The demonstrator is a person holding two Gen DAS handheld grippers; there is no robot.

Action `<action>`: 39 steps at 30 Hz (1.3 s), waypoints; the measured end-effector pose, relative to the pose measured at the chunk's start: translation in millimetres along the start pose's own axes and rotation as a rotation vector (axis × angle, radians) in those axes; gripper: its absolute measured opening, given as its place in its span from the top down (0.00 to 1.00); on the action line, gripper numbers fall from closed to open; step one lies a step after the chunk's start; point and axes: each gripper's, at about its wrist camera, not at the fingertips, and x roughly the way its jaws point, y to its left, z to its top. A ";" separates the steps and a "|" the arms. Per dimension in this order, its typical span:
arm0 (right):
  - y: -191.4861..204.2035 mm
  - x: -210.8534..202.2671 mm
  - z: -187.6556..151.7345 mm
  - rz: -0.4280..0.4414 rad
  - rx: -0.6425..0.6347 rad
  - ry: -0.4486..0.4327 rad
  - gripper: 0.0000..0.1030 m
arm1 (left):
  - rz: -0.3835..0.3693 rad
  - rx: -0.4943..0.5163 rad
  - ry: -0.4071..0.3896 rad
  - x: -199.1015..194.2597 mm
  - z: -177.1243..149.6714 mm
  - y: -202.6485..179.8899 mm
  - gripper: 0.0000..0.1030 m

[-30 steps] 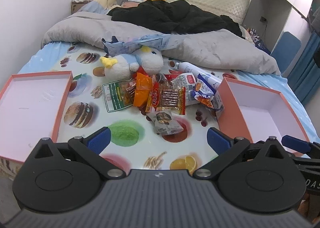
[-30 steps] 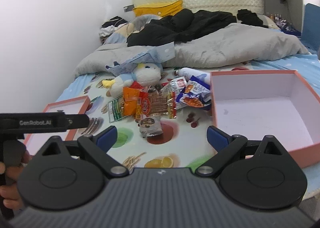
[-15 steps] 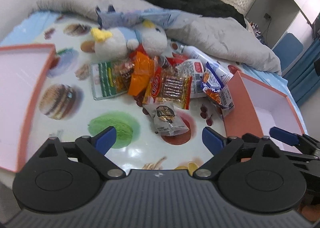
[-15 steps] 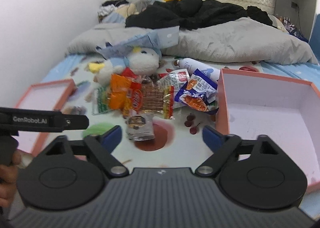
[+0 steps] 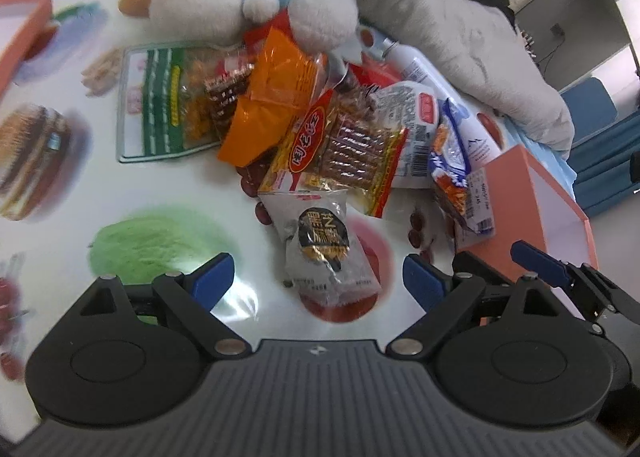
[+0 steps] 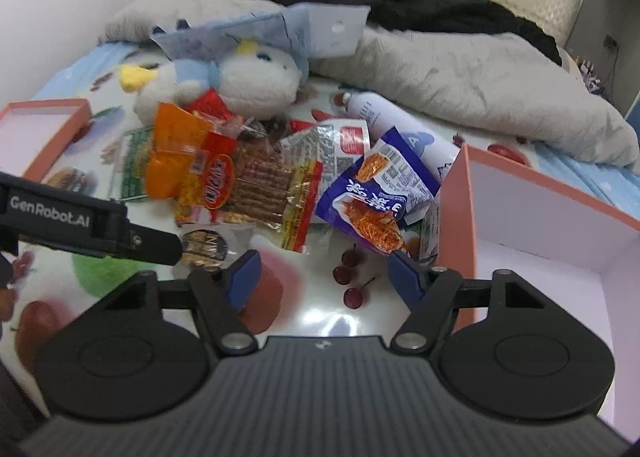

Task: Organize snacks
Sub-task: 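Reach the left tool to the small silver packet while the right tool reaches the blue noodle bag, then close the left tool on the silver packet while the right tool grasps the blue noodle bag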

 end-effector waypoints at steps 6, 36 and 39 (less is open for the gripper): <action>8.9 22.9 3.3 -0.034 -0.102 -0.006 0.58 | -0.016 -0.019 0.067 33.3 9.9 4.6 0.17; 21.4 10.0 -6.2 -0.040 -0.170 0.005 0.97 | 0.030 0.086 0.077 26.6 -9.0 -3.3 0.57; 25.9 -7.3 -14.2 -0.029 -0.169 0.000 0.97 | 0.038 0.079 0.071 9.3 -23.2 -0.9 0.58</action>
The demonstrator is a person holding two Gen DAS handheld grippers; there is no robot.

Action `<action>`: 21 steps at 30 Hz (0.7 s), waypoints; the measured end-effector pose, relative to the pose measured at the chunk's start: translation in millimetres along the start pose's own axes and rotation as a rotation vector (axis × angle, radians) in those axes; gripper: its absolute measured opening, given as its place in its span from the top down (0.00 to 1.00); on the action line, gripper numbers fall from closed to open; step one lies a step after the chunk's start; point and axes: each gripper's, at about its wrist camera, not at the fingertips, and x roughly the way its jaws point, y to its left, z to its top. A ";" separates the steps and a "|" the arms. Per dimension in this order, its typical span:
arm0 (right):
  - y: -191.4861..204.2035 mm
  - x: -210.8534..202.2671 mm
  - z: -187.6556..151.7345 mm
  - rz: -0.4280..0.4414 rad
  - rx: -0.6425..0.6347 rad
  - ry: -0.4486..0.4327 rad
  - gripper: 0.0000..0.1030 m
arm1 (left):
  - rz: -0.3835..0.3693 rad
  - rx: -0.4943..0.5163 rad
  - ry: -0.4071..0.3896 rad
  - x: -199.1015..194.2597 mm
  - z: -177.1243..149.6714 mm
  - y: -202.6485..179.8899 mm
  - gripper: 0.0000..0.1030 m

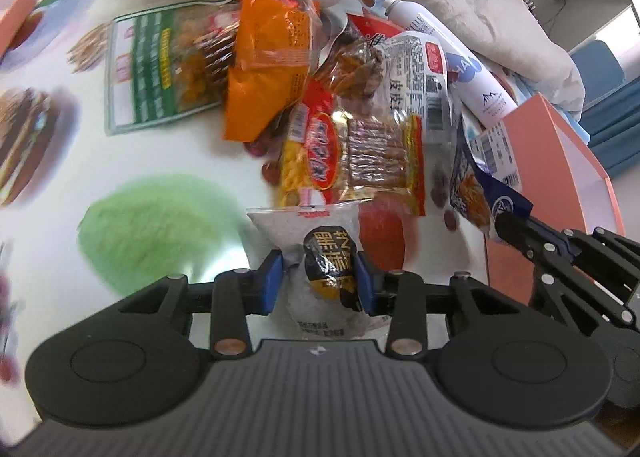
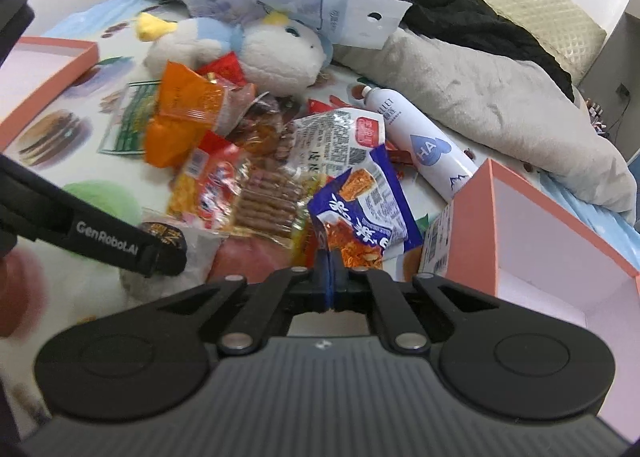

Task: Organize snacks
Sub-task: 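Close the left tool on the silver packet while the right tool grasps the blue noodle bag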

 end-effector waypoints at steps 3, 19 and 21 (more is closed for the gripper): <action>7.0 -17.5 -7.5 0.008 -0.006 -0.010 0.97 | 0.003 -0.006 -0.009 -17.9 -17.0 3.6 0.60; 53.4 -94.0 -71.1 0.117 -0.033 -0.059 0.97 | 0.049 -0.002 -0.075 -79.8 -81.1 11.2 0.61; 58.7 -94.6 -82.9 0.135 -0.030 -0.030 0.97 | 0.050 0.003 -0.070 -80.7 -86.8 10.8 0.61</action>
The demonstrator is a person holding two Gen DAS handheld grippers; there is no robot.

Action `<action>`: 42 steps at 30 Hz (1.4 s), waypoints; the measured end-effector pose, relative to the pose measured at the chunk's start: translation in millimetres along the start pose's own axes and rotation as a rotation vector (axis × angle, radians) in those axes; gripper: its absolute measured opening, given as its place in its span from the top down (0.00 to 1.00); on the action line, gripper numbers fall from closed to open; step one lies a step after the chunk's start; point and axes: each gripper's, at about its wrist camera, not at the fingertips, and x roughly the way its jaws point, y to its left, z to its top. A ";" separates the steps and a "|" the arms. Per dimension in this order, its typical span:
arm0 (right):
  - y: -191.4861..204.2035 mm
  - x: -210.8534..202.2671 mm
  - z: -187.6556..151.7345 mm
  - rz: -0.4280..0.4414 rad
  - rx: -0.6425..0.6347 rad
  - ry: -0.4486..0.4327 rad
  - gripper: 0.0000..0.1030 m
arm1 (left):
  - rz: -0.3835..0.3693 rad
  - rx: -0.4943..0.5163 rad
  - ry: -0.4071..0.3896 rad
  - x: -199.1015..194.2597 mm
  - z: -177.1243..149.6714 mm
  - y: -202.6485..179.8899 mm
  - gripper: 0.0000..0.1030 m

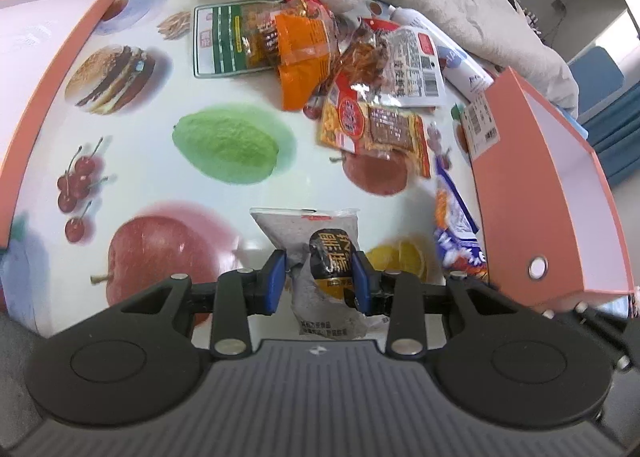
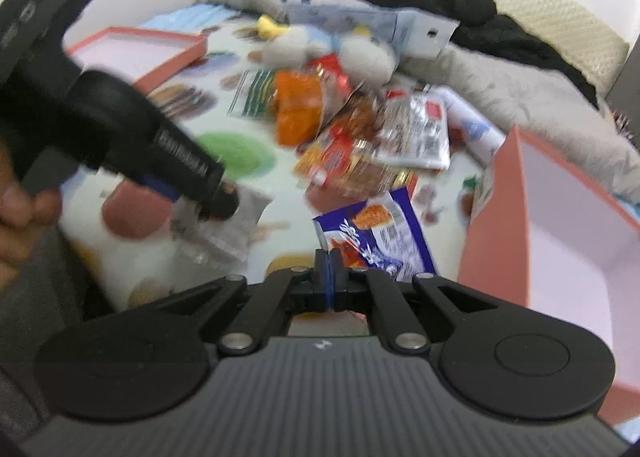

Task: Organize snacks
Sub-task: 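Close the left tool on the silver packet while the right tool grasps the blue noodle bag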

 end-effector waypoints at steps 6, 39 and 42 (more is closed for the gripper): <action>7.0 -3.0 -22.7 0.072 0.023 0.038 0.92 | 0.001 -0.004 0.012 -2.2 -12.5 2.0 0.61; -34.6 75.7 -35.4 -0.011 0.316 0.113 0.17 | 0.070 0.106 0.067 21.8 -19.4 0.2 0.65; -36.3 78.9 -38.7 0.010 0.329 0.108 0.19 | 0.069 0.117 0.069 25.4 -18.4 -2.7 0.65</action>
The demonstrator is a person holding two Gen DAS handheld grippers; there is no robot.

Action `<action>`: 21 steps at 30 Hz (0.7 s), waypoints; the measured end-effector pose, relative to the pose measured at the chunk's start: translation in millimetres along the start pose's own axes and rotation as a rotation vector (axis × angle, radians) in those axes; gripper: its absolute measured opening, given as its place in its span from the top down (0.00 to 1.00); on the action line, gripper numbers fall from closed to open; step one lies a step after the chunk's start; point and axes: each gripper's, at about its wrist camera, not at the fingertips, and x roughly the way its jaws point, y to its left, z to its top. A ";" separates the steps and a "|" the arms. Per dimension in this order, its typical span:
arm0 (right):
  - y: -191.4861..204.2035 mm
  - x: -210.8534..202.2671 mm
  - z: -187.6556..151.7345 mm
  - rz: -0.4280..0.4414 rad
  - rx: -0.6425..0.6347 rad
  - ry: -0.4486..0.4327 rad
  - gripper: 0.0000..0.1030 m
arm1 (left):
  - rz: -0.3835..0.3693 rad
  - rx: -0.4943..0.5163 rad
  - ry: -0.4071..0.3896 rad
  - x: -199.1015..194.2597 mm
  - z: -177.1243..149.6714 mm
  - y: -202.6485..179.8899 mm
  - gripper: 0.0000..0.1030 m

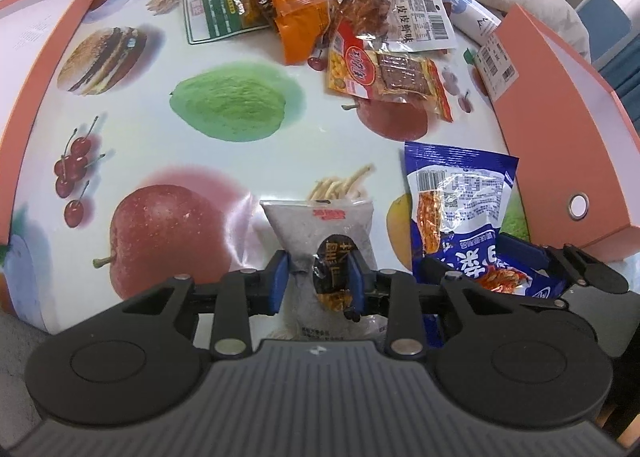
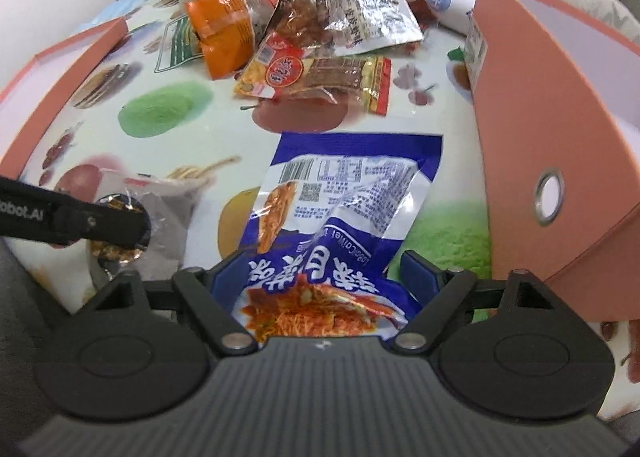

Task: Organize snacks
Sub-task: 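Close the left tool on the silver packet while the right tool grasps the blue noodle bag, then lift the silver packet with the left tool while the right tool carries the blue bag to the box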

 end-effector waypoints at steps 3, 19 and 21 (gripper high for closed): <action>1.1 1.1 0.4 0.002 -0.008 -0.010 0.21 | -0.008 0.012 -0.008 4.0 0.1 -3.3 0.59; -6.2 -19.2 8.1 0.004 0.003 -0.038 0.53 | 0.010 0.024 -0.012 -0.5 3.7 -13.4 0.68; -6.7 -24.3 9.8 0.002 0.001 -0.048 0.54 | 0.012 0.026 -0.012 -2.5 4.1 -14.4 0.69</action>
